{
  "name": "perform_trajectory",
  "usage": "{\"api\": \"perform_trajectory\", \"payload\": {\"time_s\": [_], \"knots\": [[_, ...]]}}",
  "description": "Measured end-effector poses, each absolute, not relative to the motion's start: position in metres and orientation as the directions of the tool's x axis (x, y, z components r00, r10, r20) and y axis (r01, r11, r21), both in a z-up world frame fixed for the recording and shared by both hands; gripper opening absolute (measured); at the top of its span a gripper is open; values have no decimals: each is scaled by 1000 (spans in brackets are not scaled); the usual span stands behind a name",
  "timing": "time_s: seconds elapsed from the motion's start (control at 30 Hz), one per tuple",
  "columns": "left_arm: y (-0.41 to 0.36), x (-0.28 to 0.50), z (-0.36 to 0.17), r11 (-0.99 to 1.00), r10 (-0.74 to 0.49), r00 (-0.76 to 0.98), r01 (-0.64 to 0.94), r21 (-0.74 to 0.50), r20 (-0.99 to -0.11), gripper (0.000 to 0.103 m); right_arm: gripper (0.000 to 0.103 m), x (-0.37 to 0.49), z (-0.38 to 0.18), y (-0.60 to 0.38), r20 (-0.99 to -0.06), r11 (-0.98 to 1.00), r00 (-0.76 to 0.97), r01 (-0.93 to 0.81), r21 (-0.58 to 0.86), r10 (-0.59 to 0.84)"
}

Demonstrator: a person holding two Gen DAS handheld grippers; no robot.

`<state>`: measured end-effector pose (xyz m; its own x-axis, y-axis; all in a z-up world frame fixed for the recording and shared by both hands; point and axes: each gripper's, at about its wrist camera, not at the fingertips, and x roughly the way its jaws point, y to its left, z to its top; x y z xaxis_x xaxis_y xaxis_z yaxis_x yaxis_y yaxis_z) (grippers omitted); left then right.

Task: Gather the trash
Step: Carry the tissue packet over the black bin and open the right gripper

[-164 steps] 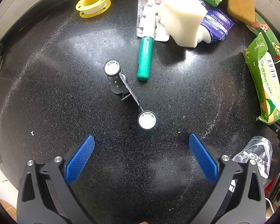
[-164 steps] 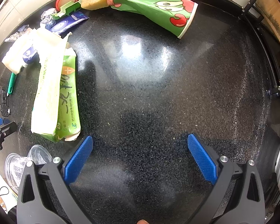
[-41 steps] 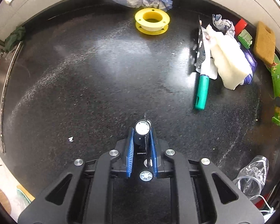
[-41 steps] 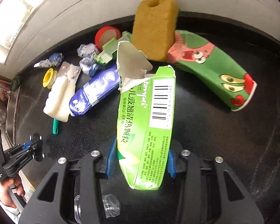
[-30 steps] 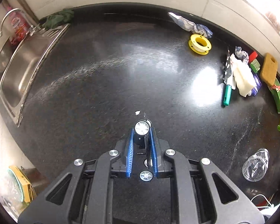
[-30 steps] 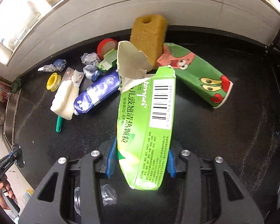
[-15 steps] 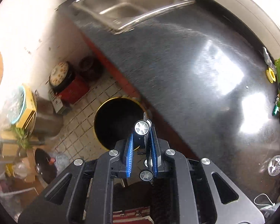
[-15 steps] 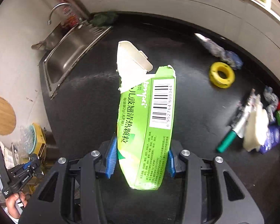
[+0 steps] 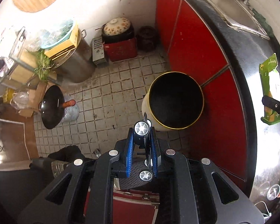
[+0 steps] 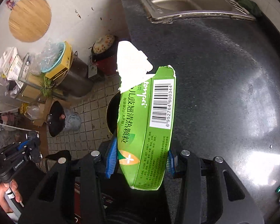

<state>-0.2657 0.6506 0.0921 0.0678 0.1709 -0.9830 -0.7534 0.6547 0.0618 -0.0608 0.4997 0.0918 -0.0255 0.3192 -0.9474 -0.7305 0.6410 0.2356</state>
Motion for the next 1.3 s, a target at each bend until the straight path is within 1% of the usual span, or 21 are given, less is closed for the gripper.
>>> {"api": "perform_trajectory", "payload": {"time_s": [0.27, 0.6, 0.9, 1.3], "knots": [[674, -292, 80, 587, 184, 22, -805, 92, -983, 16, 43, -74, 77, 549, -962, 580, -69, -786, 215, 263], [669, -279, 42, 597, 109, 7, -800, 60, -994, 16, 43, -74, 45, 568, -980, 536, -88, -827, 172, 180], [658, -261, 26, 612, 55, 29, -791, 11, -998, 16, 43, -73, 38, 573, -975, 533, -121, -821, 204, 186], [653, -239, 17, 646, 35, 34, -764, -4, -999, 16, 43, -63, 51, 579, -971, 524, -119, -824, 214, 209]]}}
